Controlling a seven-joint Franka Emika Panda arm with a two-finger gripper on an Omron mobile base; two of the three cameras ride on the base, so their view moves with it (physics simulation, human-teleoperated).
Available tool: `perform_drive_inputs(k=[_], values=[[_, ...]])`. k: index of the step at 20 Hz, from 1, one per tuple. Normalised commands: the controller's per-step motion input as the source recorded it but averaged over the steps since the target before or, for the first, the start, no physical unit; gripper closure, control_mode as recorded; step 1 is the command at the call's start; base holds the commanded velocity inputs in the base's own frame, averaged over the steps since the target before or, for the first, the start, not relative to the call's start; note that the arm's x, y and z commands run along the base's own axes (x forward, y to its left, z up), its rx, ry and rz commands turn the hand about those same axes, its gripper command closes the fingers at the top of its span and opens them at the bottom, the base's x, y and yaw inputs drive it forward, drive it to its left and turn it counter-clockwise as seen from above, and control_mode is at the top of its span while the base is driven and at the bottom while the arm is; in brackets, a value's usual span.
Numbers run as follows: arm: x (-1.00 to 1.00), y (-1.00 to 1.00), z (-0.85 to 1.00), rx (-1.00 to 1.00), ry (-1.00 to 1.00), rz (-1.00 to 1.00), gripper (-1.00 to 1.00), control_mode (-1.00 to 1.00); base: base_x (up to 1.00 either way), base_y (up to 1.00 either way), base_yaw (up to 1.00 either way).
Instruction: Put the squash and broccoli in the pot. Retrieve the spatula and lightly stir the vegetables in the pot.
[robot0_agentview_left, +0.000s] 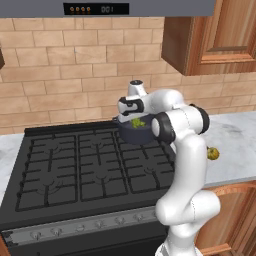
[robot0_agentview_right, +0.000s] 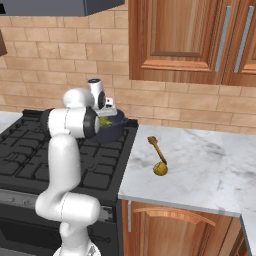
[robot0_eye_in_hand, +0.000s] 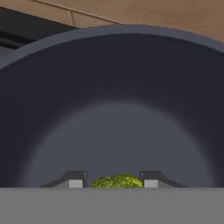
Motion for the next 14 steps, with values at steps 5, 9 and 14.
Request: perform_drive_inputs(k=[5, 9, 14], values=[[0.15, 0.00, -0.19, 0.00, 0.04, 0.03, -1.00, -1.00, 0.00, 0.00, 0.00], [0.03, 0.00, -0.13, 0.00, 0.05, 0.01, -1.00, -1.00, 0.00, 0.00, 0.00], [0.00, -0.02, 0.02, 0.00, 0.03, 0.00, -1.00, -1.00, 0.00, 0.00, 0.00]])
